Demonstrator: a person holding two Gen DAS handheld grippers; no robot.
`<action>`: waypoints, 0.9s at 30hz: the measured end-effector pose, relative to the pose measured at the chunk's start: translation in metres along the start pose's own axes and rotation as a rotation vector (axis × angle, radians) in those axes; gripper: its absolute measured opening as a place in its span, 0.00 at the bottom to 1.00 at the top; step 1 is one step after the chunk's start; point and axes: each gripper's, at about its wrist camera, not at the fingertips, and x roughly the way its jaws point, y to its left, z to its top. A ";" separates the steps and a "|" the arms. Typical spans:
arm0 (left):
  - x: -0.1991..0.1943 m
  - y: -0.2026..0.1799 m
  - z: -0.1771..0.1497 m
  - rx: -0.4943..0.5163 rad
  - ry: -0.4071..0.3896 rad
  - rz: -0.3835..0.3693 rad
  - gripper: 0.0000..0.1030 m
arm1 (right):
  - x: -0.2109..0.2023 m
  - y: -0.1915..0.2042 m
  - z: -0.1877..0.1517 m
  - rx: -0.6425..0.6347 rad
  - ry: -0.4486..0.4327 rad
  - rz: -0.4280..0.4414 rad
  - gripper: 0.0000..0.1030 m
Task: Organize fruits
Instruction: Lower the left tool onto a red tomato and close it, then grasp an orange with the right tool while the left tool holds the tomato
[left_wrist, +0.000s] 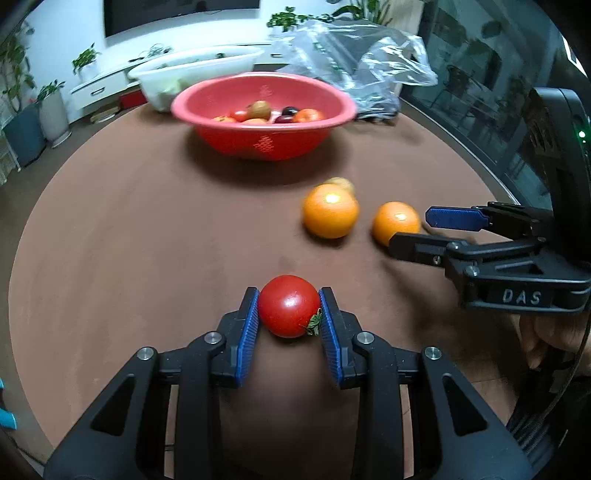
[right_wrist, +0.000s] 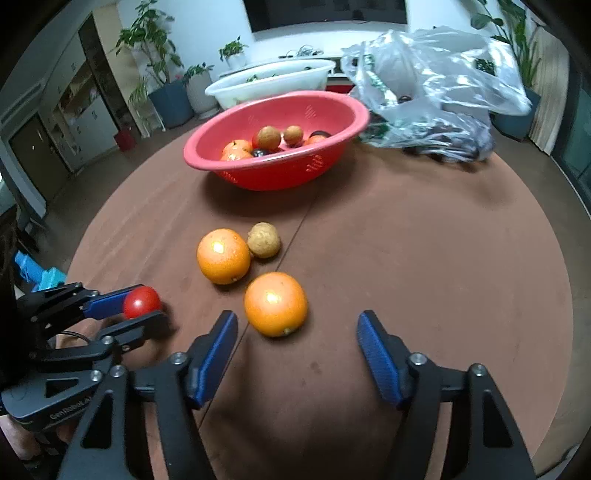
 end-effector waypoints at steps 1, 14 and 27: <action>-0.001 0.003 -0.001 -0.006 -0.001 0.003 0.29 | 0.002 0.002 0.001 -0.010 0.004 -0.001 0.64; 0.002 0.008 -0.003 -0.017 0.001 0.003 0.29 | 0.014 0.017 0.002 -0.103 0.024 -0.037 0.42; 0.002 0.007 -0.003 -0.018 -0.002 0.003 0.29 | 0.005 0.018 -0.004 -0.080 0.008 -0.013 0.38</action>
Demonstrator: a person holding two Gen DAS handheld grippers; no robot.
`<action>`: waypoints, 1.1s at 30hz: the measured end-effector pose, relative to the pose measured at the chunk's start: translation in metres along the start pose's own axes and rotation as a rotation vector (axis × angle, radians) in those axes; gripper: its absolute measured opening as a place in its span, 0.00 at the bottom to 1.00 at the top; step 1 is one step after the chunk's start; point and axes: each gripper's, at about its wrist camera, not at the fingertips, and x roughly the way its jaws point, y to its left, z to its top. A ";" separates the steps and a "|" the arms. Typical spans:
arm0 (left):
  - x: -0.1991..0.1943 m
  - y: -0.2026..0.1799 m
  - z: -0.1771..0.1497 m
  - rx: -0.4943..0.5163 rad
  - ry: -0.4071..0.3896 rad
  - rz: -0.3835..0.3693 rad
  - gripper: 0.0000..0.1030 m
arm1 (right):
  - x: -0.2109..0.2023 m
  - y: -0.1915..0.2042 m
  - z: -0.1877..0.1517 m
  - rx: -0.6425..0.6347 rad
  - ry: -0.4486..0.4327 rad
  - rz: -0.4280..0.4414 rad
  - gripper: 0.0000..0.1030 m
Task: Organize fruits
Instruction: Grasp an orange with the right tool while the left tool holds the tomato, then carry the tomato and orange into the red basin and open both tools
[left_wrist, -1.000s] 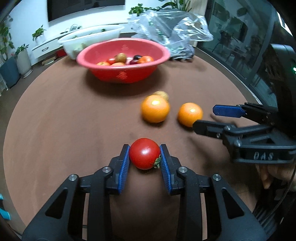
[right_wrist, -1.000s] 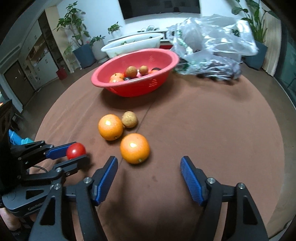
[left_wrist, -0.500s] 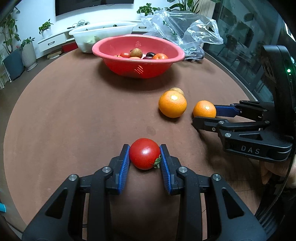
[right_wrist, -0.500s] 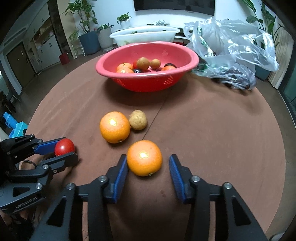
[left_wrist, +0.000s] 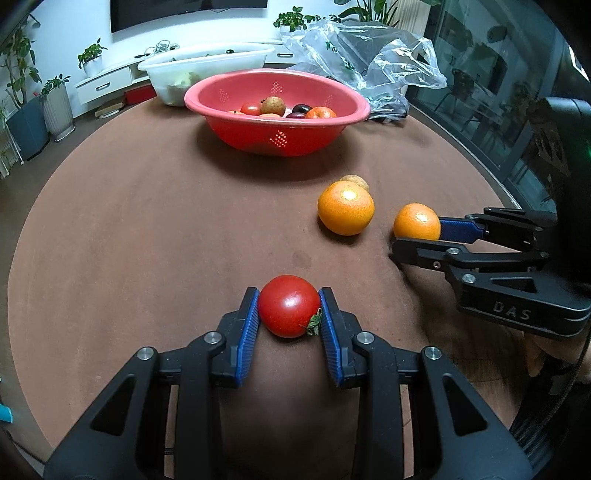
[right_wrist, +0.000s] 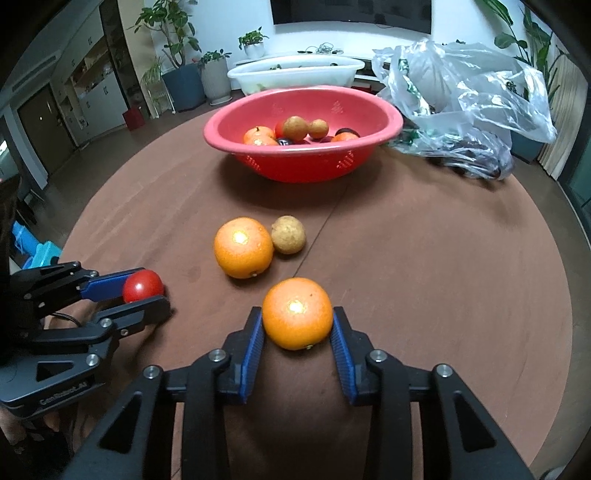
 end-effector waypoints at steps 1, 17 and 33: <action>0.000 0.000 0.001 0.000 0.000 0.000 0.29 | -0.002 0.000 0.000 0.007 -0.004 0.006 0.38; -0.005 0.001 0.012 0.003 -0.024 0.008 0.29 | -0.032 0.003 0.001 0.045 -0.053 0.041 0.38; -0.021 0.016 0.065 0.029 -0.096 0.045 0.29 | -0.047 -0.012 0.027 0.052 -0.100 -0.056 0.38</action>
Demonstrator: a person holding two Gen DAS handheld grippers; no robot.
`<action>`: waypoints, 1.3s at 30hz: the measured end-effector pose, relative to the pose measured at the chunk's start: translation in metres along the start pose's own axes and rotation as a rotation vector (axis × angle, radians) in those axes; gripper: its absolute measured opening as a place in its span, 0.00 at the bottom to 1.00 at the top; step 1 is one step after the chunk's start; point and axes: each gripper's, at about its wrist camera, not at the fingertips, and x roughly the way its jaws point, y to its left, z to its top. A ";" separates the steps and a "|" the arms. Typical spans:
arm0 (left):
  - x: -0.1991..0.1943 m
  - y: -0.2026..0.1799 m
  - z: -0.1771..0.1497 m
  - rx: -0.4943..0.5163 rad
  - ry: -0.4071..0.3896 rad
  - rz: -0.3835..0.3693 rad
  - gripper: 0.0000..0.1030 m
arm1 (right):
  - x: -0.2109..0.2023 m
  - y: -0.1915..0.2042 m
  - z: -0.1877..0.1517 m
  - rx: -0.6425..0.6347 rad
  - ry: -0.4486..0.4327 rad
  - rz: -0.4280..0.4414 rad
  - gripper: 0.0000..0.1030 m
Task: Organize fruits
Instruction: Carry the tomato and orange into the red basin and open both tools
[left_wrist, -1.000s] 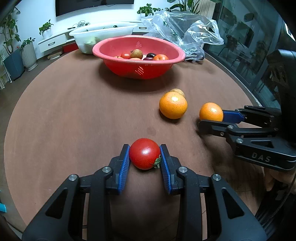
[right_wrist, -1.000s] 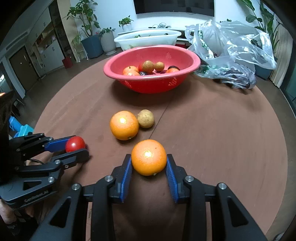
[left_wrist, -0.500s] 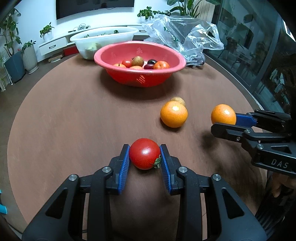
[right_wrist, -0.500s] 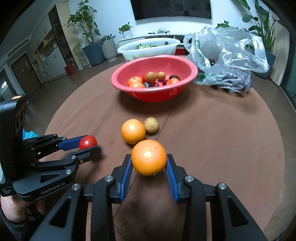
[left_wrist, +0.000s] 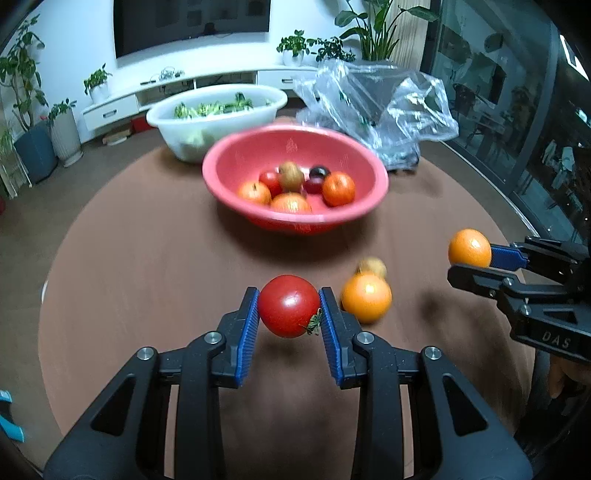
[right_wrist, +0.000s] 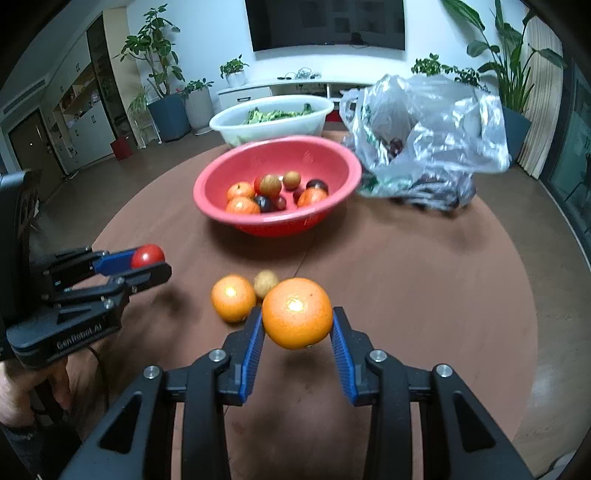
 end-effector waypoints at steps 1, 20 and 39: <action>0.000 0.001 0.007 0.004 -0.006 0.002 0.29 | 0.000 0.000 0.003 -0.003 -0.005 -0.003 0.38; 0.019 0.007 0.100 0.067 -0.070 0.013 0.29 | 0.015 -0.010 0.091 -0.062 -0.088 -0.048 0.38; 0.099 0.027 0.124 0.044 0.004 -0.016 0.29 | 0.098 0.000 0.119 -0.134 0.029 -0.001 0.38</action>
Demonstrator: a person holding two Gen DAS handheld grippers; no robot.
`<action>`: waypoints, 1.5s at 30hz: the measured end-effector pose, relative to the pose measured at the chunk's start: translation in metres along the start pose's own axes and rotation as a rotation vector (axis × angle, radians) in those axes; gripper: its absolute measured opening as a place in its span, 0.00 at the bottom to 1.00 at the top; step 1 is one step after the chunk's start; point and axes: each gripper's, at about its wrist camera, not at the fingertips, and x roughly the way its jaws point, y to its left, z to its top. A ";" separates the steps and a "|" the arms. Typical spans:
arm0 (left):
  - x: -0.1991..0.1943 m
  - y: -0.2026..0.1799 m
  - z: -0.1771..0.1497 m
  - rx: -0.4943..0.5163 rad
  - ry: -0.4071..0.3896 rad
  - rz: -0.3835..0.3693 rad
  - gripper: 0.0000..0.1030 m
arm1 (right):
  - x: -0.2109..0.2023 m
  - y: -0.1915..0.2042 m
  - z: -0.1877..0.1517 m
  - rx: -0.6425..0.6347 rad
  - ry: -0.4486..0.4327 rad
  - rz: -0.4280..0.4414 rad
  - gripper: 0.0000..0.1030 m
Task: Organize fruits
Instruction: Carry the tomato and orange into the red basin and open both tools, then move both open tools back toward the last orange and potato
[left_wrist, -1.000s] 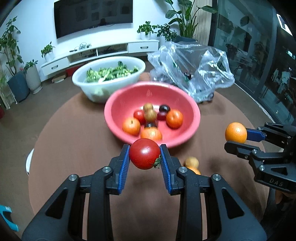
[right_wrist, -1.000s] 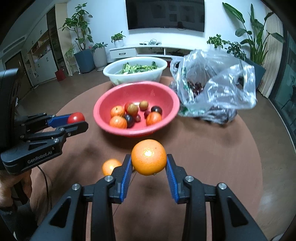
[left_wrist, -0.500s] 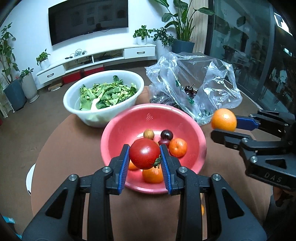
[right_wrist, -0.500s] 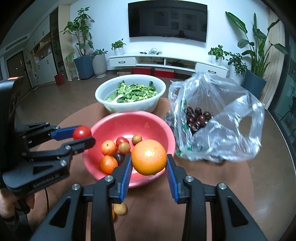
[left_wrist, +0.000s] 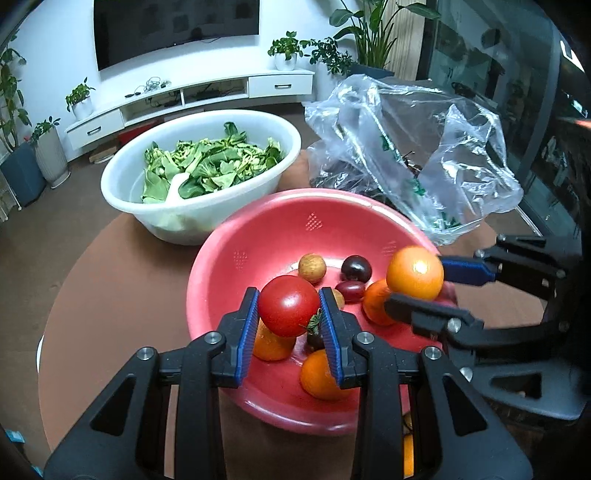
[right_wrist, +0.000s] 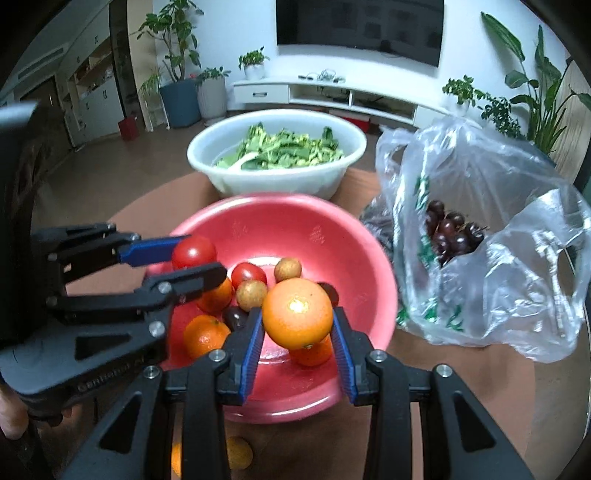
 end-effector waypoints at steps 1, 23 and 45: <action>0.002 0.001 0.000 0.001 0.001 -0.002 0.29 | 0.003 0.002 0.000 -0.008 0.008 0.002 0.38; 0.015 -0.001 0.004 0.002 0.001 -0.021 0.68 | 0.018 0.014 -0.013 -0.053 0.043 0.004 0.60; -0.106 -0.015 -0.096 -0.039 -0.125 0.102 1.00 | -0.086 0.003 -0.093 0.178 -0.149 0.083 0.94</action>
